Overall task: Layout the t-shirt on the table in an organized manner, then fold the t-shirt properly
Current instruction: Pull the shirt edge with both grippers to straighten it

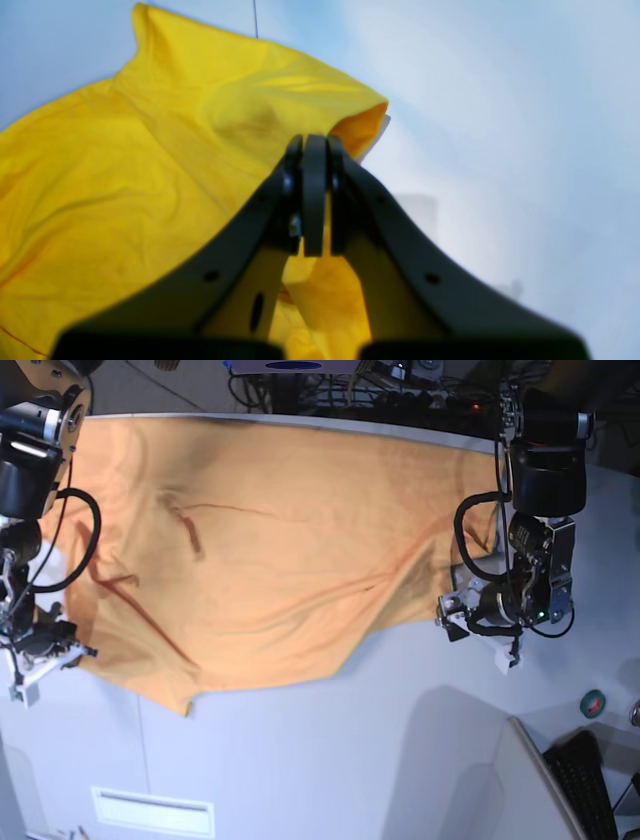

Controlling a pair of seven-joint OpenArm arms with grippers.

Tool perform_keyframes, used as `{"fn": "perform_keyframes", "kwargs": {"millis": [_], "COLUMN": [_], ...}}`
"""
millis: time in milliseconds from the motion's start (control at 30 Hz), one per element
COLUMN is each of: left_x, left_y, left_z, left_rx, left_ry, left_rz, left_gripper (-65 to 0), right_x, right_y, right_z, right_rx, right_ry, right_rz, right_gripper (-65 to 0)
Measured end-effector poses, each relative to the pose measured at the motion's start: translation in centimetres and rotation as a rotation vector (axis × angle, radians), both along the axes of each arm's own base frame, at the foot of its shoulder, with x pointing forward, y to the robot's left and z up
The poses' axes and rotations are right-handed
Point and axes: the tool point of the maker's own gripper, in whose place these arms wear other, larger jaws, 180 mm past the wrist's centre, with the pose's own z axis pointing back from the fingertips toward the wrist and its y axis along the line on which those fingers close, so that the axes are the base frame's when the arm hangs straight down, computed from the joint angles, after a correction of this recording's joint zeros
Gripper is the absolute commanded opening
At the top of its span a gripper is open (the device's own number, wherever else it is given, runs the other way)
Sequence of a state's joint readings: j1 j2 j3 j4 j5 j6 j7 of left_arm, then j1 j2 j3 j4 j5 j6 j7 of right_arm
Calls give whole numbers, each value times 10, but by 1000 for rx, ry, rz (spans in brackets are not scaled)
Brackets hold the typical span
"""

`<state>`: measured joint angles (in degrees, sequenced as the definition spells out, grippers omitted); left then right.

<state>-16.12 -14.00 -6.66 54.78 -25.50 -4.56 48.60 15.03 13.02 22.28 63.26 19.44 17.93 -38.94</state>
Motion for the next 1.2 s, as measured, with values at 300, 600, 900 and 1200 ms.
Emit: {"fn": "perform_keyframes", "kwargs": {"millis": [300, 600, 900, 1200], "left_x": [4, 11, 12, 6], "left_y": [-14, -11, -23, -24], "left_z": [0, -10, -14, -17], "left_rx": [-23, -20, -11, -23], "left_ry": [-17, -39, -34, -24], "left_rz": [-7, 23, -26, -25], "left_gripper": [-173, -403, -471, -650], "right_x": [1, 1, 1, 1], "right_y": [7, 7, 6, 5], "right_z": [-2, -2, -2, -1], "right_rx": [14, 14, 11, 12], "right_ry": [-1, -2, -2, -3], "right_rz": [3, 3, 3, -2], "right_gripper": [-650, -650, -650, -650]}}
